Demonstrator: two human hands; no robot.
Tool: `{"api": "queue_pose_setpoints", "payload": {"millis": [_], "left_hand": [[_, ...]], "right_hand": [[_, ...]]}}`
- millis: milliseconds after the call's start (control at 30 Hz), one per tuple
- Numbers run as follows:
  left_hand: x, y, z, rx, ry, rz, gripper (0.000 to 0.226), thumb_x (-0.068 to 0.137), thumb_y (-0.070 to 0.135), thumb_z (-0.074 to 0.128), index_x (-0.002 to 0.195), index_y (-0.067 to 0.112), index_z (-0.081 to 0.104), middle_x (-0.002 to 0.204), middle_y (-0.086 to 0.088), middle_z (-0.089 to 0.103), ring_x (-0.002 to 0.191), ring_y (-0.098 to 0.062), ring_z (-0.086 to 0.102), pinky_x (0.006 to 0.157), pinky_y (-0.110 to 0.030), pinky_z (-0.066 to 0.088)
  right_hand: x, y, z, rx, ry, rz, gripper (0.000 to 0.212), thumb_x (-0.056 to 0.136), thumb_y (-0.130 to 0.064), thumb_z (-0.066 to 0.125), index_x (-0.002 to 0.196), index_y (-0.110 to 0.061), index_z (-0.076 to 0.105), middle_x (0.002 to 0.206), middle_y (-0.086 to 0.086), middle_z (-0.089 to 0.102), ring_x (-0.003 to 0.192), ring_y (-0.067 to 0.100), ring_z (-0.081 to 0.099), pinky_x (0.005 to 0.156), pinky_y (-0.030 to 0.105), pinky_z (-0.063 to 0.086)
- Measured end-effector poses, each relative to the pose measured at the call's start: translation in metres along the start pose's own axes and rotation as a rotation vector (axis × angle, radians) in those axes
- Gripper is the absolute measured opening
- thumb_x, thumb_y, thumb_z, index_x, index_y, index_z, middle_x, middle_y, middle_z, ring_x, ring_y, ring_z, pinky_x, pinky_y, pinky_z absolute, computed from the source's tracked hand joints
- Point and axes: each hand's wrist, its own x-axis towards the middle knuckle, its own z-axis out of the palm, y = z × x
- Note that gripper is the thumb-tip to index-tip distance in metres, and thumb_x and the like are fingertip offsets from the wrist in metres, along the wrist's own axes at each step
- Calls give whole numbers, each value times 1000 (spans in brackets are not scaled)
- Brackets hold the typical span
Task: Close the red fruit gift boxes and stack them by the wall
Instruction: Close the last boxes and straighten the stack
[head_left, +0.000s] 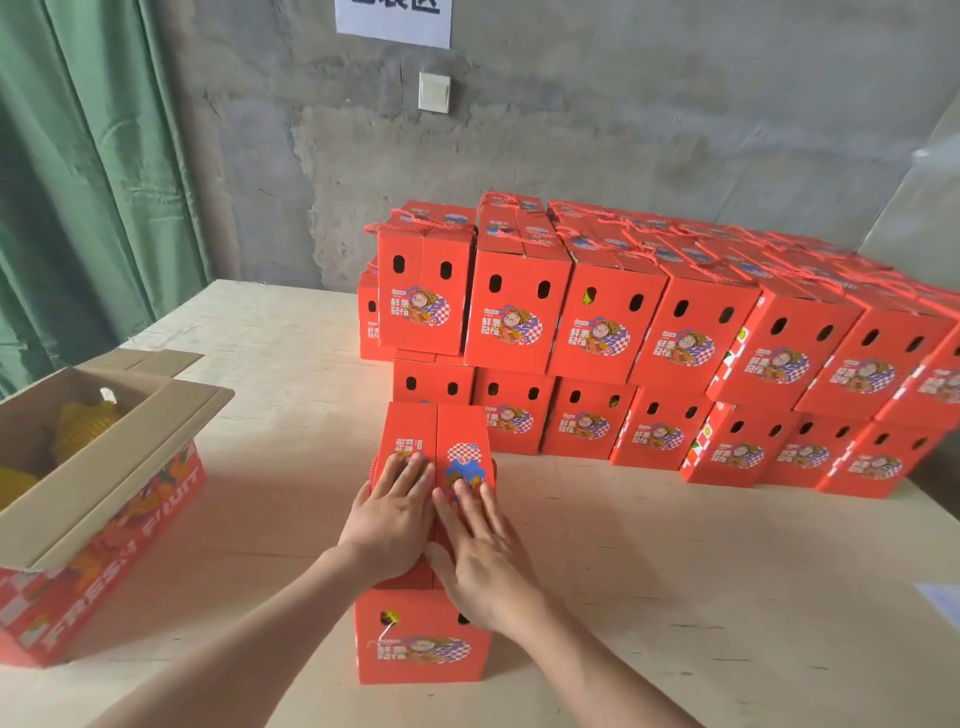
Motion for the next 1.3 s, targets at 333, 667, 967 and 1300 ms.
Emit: {"api": "queue_pose_setpoints", "payload": {"millis": [333,667,967,1300], "left_hand": [[-31,-29,2,-1306,153,-1090,61,95,46,45,137,0,43,141,-22,43,126,-39,41,112,-52,23],[-13,-19,-12,-1560,135,-794,22,97,28,52,89,8,61,86,-16,61,75,-28,59,73,-39,51],[6,15,-96,-556,426,47,23,94,2,44,79,-1,61,83,-12,63,79,-25,55,70,-31,39],[-19,-3,-102,-388,431,442,27,89,26,50,87,11,72,90,0,69,90,-17,61,87,-29,45]], "right_hand": [[-24,14,30,1397,240,939,42,99,-40,42,92,-5,64,103,19,66,91,28,62,78,33,46],[23,1,-34,1413,272,770,27,95,-26,57,115,-10,63,113,11,67,101,24,64,87,39,52],[46,-57,-122,1049,179,218,24,94,-6,48,74,-8,61,78,9,65,65,15,60,57,14,44],[48,-55,-141,1114,-247,343,18,91,-18,55,77,-9,62,57,4,64,57,19,64,62,27,52]]}}
